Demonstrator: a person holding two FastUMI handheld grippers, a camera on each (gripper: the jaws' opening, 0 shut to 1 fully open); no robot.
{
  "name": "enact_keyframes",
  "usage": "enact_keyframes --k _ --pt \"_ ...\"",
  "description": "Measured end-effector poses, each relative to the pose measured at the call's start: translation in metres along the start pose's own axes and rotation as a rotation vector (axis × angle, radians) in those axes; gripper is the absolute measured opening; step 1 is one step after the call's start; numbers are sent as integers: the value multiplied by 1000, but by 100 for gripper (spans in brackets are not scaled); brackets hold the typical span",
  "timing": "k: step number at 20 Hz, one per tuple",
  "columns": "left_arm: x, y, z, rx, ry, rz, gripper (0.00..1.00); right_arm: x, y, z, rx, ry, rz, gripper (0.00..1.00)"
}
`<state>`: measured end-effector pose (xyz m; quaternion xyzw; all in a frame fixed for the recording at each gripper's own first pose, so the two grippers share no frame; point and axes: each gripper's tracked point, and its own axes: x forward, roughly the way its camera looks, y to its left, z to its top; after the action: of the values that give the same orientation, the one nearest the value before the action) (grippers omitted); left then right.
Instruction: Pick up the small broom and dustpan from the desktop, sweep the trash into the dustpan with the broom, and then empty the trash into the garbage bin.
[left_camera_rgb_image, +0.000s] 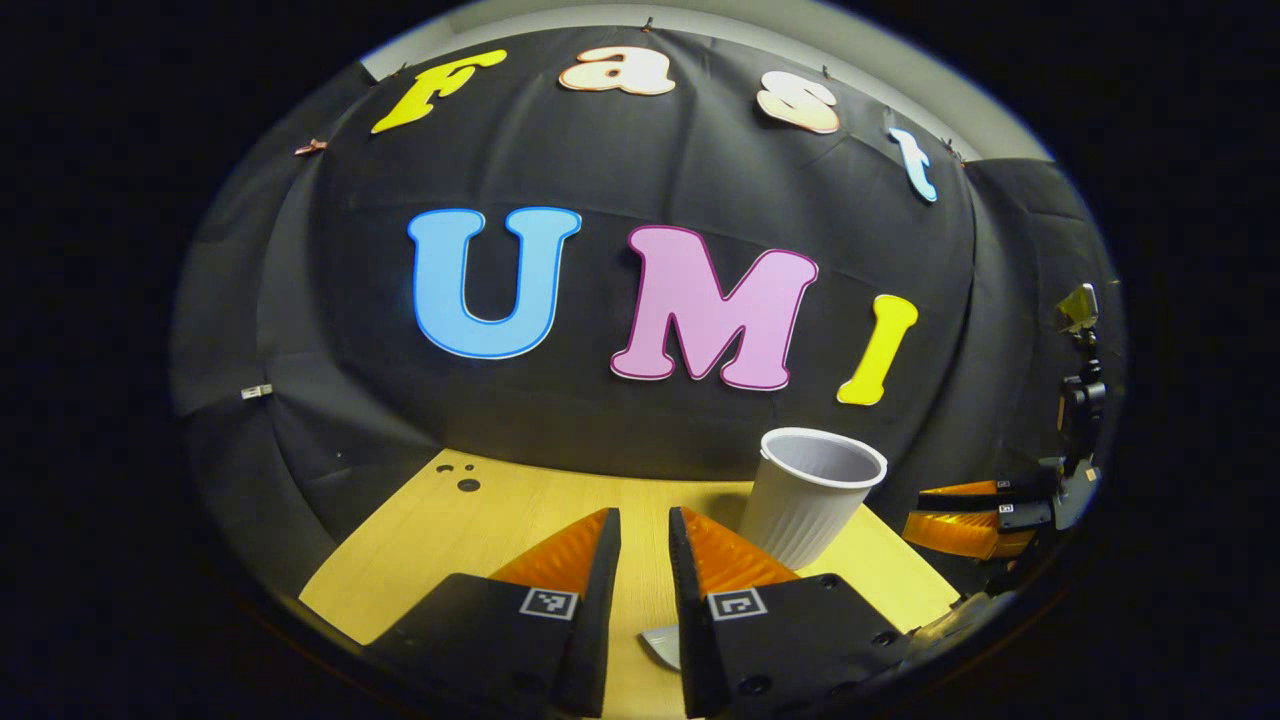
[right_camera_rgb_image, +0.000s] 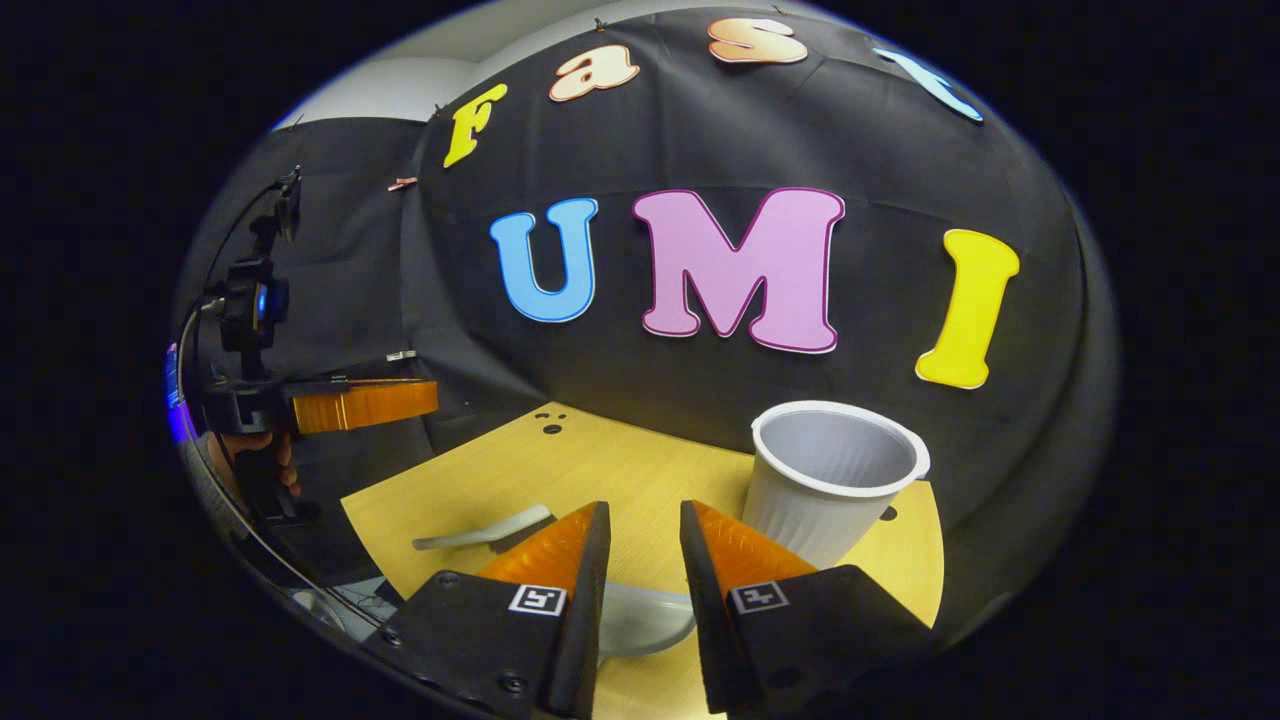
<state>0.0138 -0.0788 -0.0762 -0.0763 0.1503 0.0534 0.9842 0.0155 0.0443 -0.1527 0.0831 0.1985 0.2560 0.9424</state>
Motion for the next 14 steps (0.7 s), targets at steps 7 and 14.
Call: enact_keyframes --k 7,14 --pt "-13 8 0 -17 -21 140 34 17 10 -6 -48 21 151 45" --pt "-20 2 -4 2 -12 213 34 27 22 -13 -74 22 251 45"
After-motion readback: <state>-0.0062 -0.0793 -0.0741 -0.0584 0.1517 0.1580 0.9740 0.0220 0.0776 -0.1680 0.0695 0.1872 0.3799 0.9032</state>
